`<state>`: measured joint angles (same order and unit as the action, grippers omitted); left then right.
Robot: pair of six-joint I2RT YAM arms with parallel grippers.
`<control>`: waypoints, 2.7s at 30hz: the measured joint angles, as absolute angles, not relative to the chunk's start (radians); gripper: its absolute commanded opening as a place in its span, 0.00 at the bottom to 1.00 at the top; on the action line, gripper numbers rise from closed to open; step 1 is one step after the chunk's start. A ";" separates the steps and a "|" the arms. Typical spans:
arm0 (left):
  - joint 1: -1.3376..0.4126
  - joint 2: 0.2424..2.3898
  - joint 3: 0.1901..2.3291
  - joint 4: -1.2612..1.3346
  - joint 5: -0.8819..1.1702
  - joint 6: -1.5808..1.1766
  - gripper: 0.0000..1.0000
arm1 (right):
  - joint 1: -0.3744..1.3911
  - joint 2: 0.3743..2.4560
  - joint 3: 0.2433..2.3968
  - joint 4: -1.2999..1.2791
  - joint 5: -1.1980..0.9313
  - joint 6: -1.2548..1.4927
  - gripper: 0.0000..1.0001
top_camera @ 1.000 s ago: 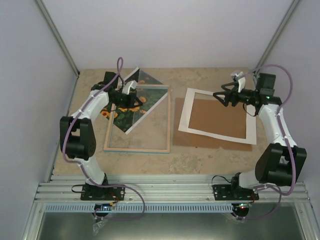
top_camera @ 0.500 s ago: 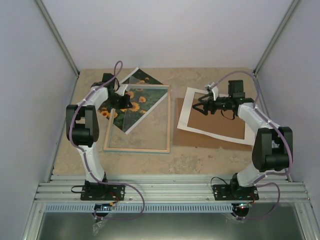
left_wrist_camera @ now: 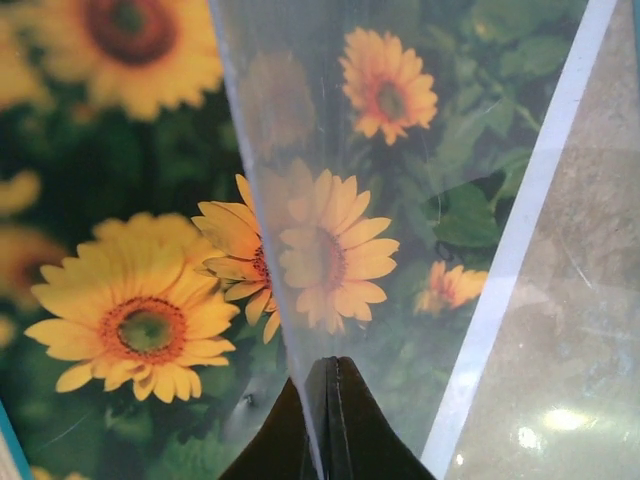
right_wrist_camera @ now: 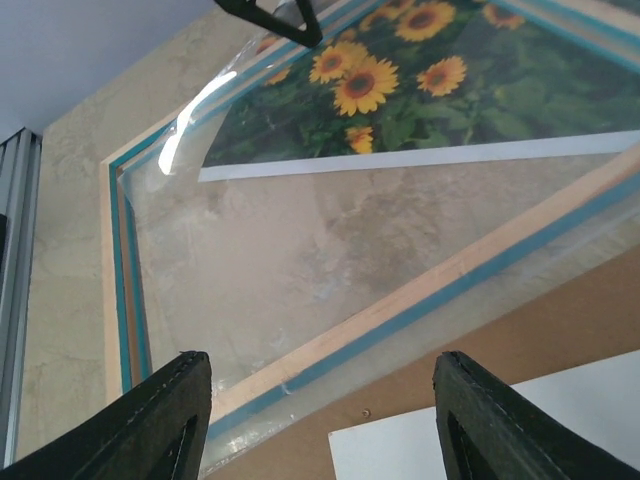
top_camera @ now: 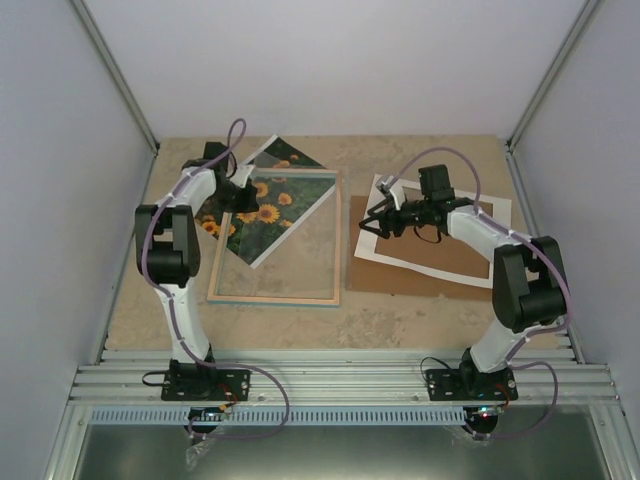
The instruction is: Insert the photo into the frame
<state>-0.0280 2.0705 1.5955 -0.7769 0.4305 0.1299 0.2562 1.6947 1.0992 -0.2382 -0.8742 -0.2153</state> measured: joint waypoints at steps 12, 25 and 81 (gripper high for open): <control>-0.028 2.131 1.686 -0.859 0.371 0.173 0.00 | 0.283 1.726 1.114 -0.234 -0.849 -0.212 0.59; -0.028 2.133 1.700 -0.941 0.356 0.179 0.00 | 0.283 1.727 1.114 -0.233 -0.840 -0.212 0.59; -0.028 2.133 1.699 -0.981 0.254 0.078 0.00 | 0.290 1.759 1.134 -0.171 -0.817 -0.185 0.54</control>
<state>-0.0280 2.1326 1.6993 -0.9810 0.2539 0.0776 0.2901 1.7588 1.1343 -0.1715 -0.8165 -0.1852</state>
